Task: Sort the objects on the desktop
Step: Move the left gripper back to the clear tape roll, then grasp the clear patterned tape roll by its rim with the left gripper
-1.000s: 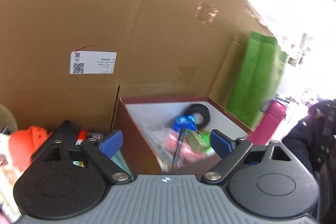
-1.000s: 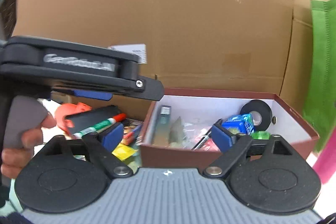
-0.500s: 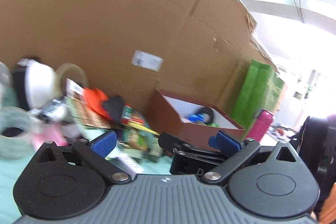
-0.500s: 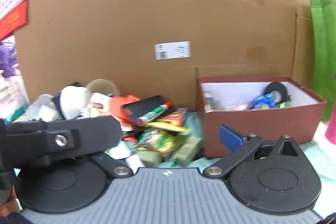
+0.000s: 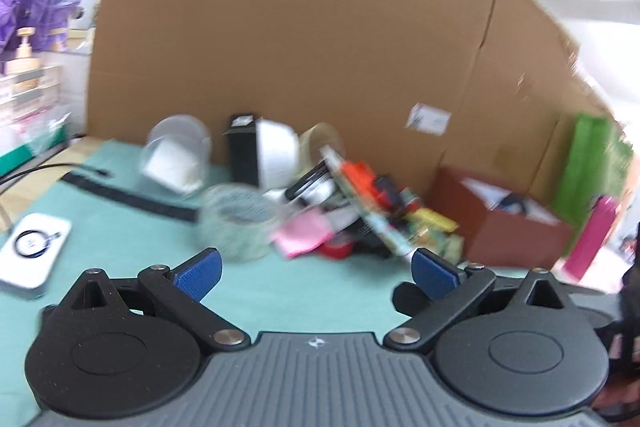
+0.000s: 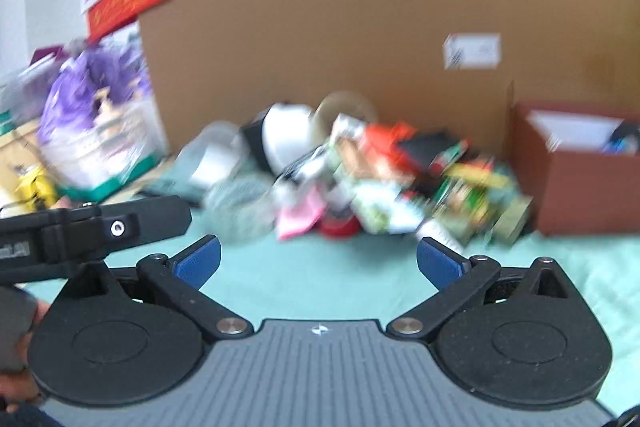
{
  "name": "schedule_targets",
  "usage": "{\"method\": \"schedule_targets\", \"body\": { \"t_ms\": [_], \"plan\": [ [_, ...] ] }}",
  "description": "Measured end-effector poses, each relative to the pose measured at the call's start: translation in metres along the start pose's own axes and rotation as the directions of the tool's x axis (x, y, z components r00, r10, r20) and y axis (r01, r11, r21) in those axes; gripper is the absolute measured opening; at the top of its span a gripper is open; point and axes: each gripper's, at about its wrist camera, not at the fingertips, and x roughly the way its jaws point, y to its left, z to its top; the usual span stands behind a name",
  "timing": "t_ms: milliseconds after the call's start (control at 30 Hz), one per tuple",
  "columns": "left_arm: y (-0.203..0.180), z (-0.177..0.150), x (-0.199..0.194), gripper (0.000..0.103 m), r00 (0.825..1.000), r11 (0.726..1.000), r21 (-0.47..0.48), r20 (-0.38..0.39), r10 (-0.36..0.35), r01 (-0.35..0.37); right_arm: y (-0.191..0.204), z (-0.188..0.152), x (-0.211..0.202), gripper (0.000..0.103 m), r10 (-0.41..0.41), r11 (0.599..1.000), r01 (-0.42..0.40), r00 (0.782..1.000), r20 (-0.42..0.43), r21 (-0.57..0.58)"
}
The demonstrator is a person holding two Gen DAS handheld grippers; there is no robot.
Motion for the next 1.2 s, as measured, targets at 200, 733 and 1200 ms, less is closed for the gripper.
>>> {"method": "schedule_targets", "body": {
  "t_ms": [200, 733, 1200],
  "plan": [
    [0.014, 0.005, 0.008, 0.103, 0.999, 1.0, -0.008, -0.034, 0.015, -0.015, 0.026, -0.011, 0.013, 0.101, -0.01, 0.999, 0.004, 0.994, -0.109, -0.049],
    [0.066, 0.056, 0.089, 0.097, 0.982, 0.987, -0.051, -0.126, 0.142, -0.149, 0.049, 0.039, 0.079, 0.091, 0.013, 0.999, -0.013, 1.0, -0.022, -0.029],
    [0.101, 0.058, 0.183, 0.033, 0.93, 0.989, -0.039, -0.347, 0.123, -0.145, 0.056, 0.045, 0.184, 0.035, 0.044, 0.999, -0.048, 0.986, -0.163, -0.017]
  ]
}}
